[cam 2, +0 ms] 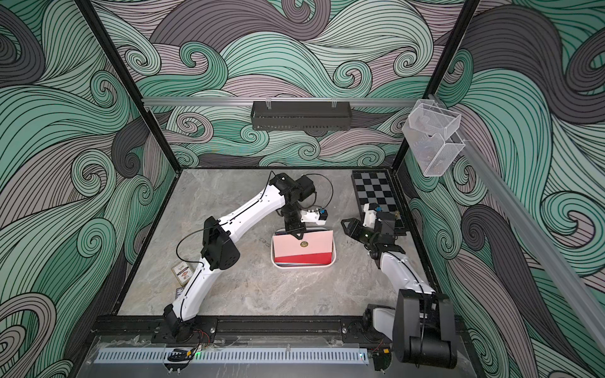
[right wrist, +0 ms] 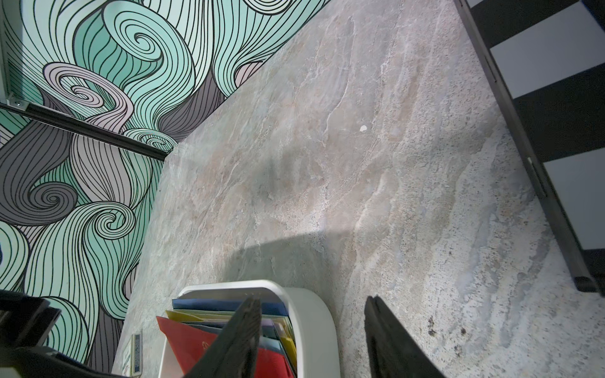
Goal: Put the sealed envelopes into the storage box
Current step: Place the envelope in the storage box.
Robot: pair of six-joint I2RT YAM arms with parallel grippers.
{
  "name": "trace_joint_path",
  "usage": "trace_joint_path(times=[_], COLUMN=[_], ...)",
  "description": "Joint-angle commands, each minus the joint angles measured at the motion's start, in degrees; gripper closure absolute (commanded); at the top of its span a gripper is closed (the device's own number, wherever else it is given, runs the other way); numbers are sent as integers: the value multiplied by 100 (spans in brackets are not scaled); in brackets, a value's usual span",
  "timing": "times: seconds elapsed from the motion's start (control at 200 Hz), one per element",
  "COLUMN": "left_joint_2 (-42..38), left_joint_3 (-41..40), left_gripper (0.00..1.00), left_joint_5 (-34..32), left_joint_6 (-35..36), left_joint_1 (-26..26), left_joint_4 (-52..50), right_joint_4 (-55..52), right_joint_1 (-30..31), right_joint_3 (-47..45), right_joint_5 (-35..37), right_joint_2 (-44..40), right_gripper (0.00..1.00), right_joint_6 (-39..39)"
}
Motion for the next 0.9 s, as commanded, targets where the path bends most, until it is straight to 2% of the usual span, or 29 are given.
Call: trace_joint_path(times=[0.0,0.22,0.3,0.365,0.405,0.545,0.645,0.796,0.896], left_joint_2=[117,216,225,200,167,2,-144,-609,-1410], left_joint_3=[-11,-73,-65,-68,-61,-64,-80,-263,-1152], left_gripper=[100,100,94,79,75,64,64,60,58], left_joint_5=[-80,-206,-387,-600,-774,-836,-827,-869,-774], left_joint_6=[65,193,202,136,-39,-225,-378,-1018,-1617], left_joint_1=[-32,-127,-185,-224,-243,-243,-202,79,357], left_joint_4=[-140,-153,-126,-41,51,204,225,514,1320], right_joint_4=[108,45,173,120,82,19,-41,-364,-627], right_joint_1=[-11,15,42,67,76,105,125,365,670], right_joint_3=[85,124,77,80,94,120,169,464,747], right_joint_5=[-130,-149,-272,-184,-154,-121,-129,-100,-86], right_joint_2=[43,20,-8,-46,-57,-67,-58,-46,-15], right_gripper=[45,46,46,46,46,46,46,46,46], right_joint_6=[-96,-186,-274,-278,-322,-327,-320,-396,-364])
